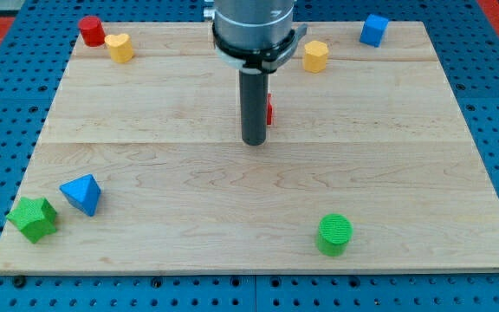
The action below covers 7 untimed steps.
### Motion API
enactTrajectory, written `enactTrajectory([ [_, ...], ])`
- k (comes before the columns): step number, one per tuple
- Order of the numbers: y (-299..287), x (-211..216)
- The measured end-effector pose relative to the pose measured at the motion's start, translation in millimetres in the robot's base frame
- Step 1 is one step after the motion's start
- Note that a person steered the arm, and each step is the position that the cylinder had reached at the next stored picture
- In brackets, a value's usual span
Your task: Push the green circle towards the center
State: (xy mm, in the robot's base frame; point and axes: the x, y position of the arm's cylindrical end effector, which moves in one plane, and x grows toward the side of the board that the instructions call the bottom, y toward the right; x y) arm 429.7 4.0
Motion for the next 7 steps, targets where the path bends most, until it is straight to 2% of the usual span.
enactTrajectory([
  [1, -30, -23],
  [2, -35, -29],
  [3, 55, -2],
  [4, 117, 52],
  [5, 200, 133],
  [6, 232, 187],
  [7, 218, 188],
])
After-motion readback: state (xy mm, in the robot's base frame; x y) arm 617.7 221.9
